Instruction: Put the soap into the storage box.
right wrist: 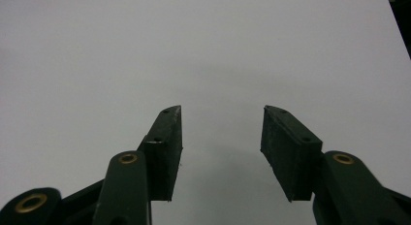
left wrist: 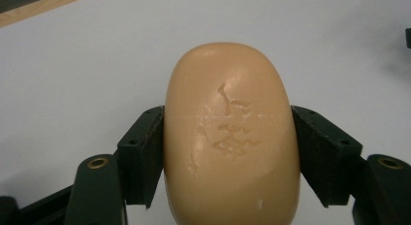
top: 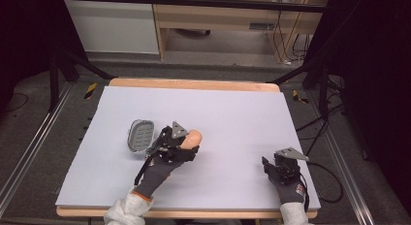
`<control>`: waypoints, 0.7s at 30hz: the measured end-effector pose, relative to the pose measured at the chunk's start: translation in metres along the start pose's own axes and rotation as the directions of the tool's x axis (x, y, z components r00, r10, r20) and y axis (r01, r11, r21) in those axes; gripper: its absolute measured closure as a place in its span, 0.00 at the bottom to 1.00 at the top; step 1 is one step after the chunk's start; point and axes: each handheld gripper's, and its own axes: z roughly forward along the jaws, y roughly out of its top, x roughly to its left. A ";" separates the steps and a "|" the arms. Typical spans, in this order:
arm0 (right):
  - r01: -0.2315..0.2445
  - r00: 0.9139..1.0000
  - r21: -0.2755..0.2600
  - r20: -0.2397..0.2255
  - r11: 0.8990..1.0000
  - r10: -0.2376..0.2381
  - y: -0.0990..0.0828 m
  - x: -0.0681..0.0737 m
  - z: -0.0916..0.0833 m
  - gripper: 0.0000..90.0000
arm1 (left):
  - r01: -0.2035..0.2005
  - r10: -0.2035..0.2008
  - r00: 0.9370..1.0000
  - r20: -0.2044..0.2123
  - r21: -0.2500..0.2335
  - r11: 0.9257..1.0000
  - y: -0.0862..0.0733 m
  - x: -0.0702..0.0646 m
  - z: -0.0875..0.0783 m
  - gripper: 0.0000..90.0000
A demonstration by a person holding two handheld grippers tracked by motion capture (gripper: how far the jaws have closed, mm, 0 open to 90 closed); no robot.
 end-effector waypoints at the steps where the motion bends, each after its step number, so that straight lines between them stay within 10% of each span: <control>1: -0.004 1.000 0.000 0.000 1.000 0.004 0.000 0.000 0.000 0.55 | 0.005 -0.005 1.000 -0.001 -0.004 1.000 -0.001 0.001 -0.002 0.35; 21: 0.000 1.000 -0.006 0.003 1.000 0.000 0.000 0.001 -0.001 0.55 | 0.038 -0.039 0.998 -0.041 -0.029 0.999 -0.013 0.028 -0.032 0.35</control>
